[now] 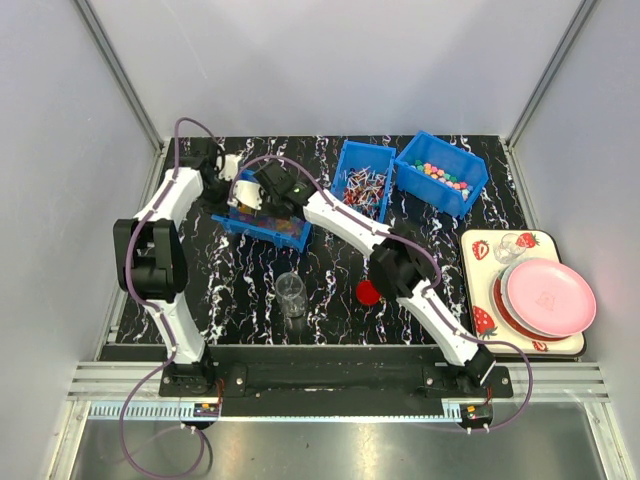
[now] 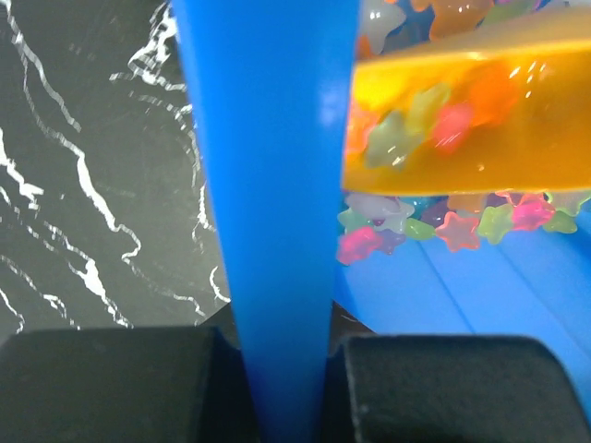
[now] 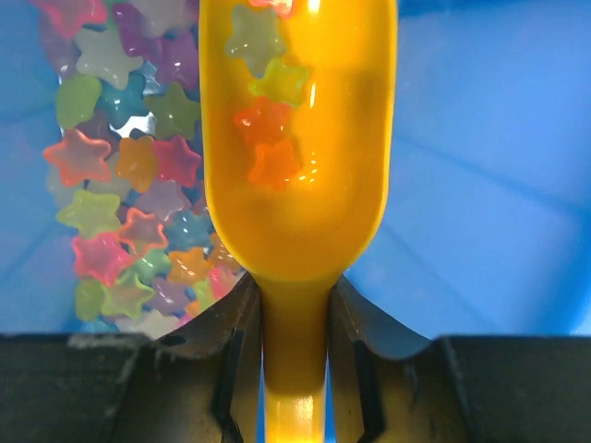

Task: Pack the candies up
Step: Scoop the fake candies from the storage box.

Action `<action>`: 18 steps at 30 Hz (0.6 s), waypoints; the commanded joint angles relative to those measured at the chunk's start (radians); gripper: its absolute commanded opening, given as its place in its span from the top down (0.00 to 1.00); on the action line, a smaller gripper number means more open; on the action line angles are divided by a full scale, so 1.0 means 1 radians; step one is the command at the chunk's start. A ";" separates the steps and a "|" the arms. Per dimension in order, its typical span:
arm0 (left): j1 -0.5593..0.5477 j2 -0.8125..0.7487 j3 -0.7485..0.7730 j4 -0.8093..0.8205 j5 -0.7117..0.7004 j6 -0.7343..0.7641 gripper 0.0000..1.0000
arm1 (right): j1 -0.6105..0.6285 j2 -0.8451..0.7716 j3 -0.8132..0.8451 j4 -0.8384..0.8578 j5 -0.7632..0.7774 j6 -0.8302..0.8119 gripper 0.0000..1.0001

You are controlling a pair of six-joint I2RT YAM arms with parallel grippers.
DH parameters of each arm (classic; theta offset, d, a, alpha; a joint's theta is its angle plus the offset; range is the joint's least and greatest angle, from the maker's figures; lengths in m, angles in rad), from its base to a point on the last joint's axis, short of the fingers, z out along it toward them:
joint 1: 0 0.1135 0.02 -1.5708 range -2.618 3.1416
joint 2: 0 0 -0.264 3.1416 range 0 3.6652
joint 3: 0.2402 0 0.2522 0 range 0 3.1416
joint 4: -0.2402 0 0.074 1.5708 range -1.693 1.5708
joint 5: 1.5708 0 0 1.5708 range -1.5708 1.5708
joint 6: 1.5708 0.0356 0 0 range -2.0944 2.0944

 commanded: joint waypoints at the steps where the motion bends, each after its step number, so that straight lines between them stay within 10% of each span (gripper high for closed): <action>1: 0.015 -0.073 0.045 0.031 0.210 -0.055 1.00 | -0.020 -0.060 -0.020 0.113 -0.085 0.086 1.00; 18: 0.097 -0.005 0.077 0.062 0.087 -0.085 1.00 | -0.123 -0.186 -0.047 -0.019 -0.380 0.190 1.00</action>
